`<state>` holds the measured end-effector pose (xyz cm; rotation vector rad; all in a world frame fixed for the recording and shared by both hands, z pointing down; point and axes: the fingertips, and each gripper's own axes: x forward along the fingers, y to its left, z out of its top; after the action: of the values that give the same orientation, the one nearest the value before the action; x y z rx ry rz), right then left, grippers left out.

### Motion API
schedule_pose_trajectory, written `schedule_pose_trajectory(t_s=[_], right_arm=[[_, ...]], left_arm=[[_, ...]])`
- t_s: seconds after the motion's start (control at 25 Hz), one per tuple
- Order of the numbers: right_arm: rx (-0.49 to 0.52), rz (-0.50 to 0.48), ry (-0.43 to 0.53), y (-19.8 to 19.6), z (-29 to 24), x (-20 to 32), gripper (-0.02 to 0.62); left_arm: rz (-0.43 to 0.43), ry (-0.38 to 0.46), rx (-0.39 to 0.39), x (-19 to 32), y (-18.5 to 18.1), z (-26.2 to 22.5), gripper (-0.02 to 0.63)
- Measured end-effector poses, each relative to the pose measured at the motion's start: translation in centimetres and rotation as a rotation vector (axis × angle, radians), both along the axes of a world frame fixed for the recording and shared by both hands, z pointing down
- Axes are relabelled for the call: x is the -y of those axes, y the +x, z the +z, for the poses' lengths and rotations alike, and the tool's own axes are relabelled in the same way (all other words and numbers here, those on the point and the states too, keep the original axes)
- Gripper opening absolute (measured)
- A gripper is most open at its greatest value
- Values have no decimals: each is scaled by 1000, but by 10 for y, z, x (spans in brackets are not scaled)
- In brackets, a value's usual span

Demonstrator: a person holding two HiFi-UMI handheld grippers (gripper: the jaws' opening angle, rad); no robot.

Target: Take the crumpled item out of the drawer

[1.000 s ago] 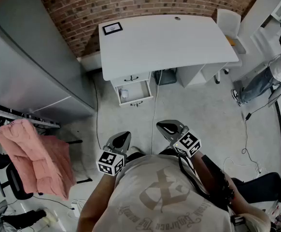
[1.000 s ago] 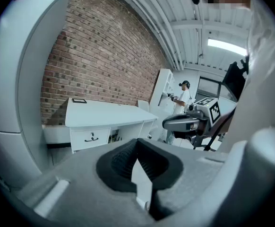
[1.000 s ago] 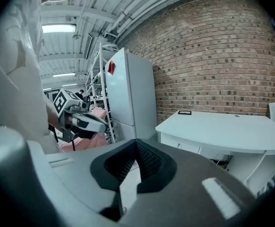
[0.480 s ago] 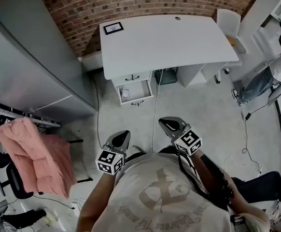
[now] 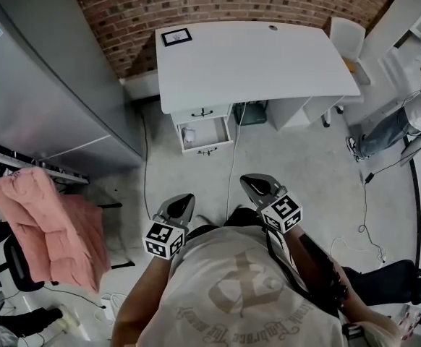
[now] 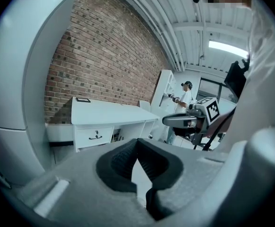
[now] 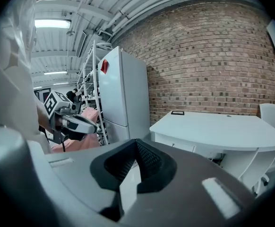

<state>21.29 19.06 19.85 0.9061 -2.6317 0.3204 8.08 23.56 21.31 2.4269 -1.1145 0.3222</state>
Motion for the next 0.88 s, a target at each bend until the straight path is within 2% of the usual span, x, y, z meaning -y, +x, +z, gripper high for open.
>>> schedule_pose_trajectory(t_s=[0.4,0.64,0.88], right_arm=[[-14,-71,-48,-21,10,22,8],[-8,-137,-62,-47,14,61,8],[-20,-211,-91,-59,25,110,8]], left_arm=[[-69,-27,-12,12,-15,3,5],[-145,-52,-1,33,-37,5,5],[-194,-75,6,76,-37,10,5]])
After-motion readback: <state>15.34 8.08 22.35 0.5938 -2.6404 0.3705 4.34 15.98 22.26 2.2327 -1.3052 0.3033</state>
